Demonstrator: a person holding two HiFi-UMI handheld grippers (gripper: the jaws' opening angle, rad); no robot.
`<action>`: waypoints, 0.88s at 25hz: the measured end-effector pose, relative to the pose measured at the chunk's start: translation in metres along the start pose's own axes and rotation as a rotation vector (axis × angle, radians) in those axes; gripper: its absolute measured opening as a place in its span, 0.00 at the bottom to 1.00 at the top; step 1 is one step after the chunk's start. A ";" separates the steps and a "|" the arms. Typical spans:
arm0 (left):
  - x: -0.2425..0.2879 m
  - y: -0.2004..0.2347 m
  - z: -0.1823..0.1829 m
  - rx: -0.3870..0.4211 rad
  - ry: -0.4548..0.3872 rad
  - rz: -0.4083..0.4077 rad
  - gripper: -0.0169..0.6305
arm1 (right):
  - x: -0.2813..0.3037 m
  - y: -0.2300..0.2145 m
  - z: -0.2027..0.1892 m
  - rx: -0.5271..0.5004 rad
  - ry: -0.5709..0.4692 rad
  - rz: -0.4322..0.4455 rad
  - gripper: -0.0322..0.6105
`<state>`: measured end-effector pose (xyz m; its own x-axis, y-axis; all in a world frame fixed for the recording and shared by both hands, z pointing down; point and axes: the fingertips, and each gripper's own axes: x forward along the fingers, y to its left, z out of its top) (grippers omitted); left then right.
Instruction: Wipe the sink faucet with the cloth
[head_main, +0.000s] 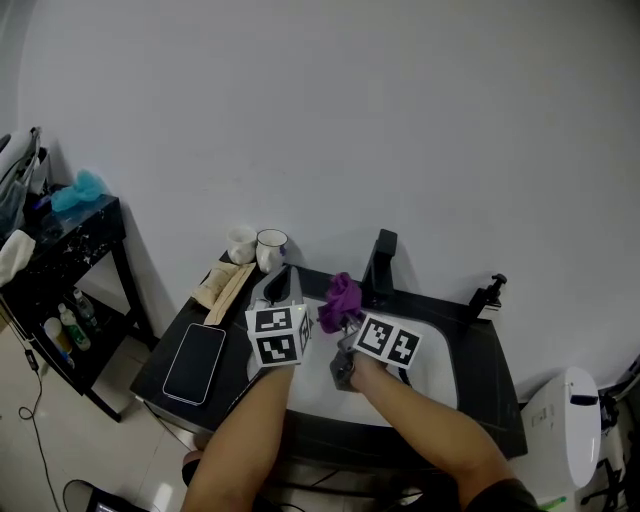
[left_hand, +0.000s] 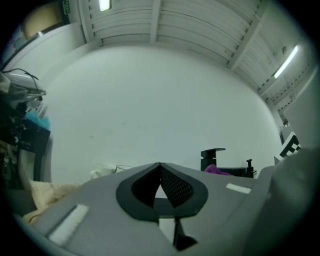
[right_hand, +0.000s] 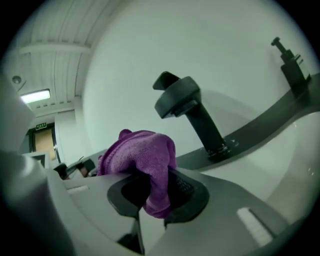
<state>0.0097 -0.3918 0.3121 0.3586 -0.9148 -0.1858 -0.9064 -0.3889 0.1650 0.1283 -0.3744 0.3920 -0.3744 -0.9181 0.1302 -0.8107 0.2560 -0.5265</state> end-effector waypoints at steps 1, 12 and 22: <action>-0.001 0.004 0.000 -0.012 -0.001 0.012 0.05 | 0.005 0.006 0.008 0.022 -0.047 -0.001 0.16; -0.007 0.017 0.017 -0.105 -0.076 0.023 0.05 | 0.028 0.025 0.090 0.169 -0.391 -0.072 0.16; -0.009 0.007 0.027 -0.004 -0.111 0.003 0.05 | 0.030 -0.032 0.033 0.170 -0.263 -0.181 0.16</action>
<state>-0.0061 -0.3839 0.2890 0.3286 -0.8985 -0.2911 -0.9066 -0.3865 0.1696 0.1578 -0.4200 0.3848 -0.0854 -0.9960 0.0247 -0.7583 0.0489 -0.6501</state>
